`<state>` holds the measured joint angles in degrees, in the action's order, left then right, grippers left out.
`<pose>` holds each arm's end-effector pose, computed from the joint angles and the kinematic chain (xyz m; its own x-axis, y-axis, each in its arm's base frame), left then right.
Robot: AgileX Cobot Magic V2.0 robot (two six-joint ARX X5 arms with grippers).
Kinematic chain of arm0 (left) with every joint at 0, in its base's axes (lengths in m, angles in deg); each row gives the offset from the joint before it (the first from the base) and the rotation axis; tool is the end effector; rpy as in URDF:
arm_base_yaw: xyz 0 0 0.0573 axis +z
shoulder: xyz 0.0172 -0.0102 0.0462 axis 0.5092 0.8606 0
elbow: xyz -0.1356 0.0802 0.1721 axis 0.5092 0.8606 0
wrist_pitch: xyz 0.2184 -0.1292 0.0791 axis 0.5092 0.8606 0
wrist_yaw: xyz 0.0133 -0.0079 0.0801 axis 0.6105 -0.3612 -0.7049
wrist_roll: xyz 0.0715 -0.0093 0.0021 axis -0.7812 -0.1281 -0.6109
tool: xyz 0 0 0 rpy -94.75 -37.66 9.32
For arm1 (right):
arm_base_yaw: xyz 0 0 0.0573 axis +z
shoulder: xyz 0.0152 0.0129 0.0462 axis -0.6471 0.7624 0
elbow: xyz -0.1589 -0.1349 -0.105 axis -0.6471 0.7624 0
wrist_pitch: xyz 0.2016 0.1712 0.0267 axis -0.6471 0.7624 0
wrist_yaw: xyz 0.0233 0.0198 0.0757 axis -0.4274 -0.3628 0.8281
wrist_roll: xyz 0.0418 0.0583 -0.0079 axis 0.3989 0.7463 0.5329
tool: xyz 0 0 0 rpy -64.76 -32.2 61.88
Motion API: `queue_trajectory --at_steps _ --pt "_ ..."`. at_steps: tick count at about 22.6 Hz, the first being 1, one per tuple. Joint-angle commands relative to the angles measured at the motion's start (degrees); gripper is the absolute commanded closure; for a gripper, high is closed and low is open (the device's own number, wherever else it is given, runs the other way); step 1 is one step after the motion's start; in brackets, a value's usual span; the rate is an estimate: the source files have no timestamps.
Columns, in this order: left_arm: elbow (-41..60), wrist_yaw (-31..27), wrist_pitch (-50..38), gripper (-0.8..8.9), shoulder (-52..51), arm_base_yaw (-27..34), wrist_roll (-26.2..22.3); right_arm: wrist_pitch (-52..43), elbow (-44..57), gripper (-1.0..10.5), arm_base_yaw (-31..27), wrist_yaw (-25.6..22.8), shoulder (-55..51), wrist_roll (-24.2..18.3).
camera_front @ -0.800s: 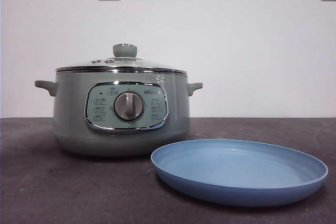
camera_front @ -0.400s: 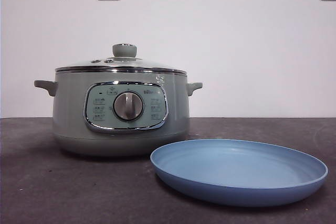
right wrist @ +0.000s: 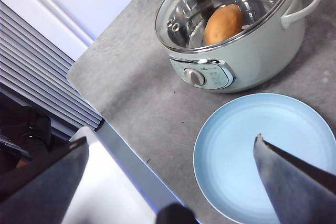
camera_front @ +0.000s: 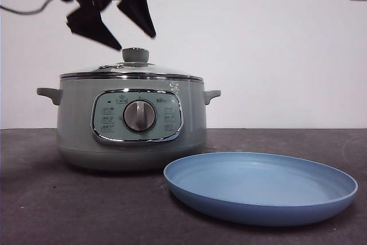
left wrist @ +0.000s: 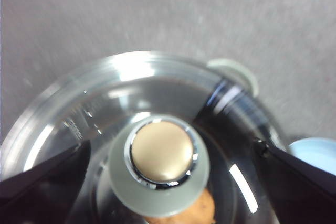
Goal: Take the potato out from the steamer,put the potato on the plate,close the lid
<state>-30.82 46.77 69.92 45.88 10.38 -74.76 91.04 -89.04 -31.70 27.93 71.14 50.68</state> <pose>0.3631 -0.1506 0.2691 0.5955 -0.5175 -0.6145 0.6037 0.7929 -0.0827 0.1714 0.0668 0.3063 0.4252 0.7926 -0.4371 -0.6802 0.5984 0.4234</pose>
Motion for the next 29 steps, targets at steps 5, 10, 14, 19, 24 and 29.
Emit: queue_trajectory --at_steps 5,10,14,19,24,29 --pt "0.0 -3.34 -1.22 1.27 2.97 -1.42 -0.74 -0.37 -0.28 3.2 0.15 0.09 -0.04 -0.31" --pt "0.0 -5.66 -0.79 5.75 2.95 -2.78 -0.72 -0.39 -0.28 3.2 0.15 0.09 -0.04 -0.31" --pt "0.0 -5.68 -0.66 7.09 2.95 -3.04 -0.68 -0.39 -0.28 3.2 0.15 0.09 -0.04 -0.33" --pt "0.0 -5.66 -0.66 8.22 2.93 -3.06 -0.61 -0.39 -0.28 3.2 0.15 0.09 -0.04 -0.31" --pt "-0.02 -5.66 -1.16 8.22 0.98 -2.91 -0.39 -0.39 -0.28 3.2 0.15 0.07 -0.02 -0.28" --pt "-0.02 -5.73 -0.42 8.22 -5.03 -2.51 -0.02 -1.51 -0.28 3.2 0.35 0.09 1.2 0.77"
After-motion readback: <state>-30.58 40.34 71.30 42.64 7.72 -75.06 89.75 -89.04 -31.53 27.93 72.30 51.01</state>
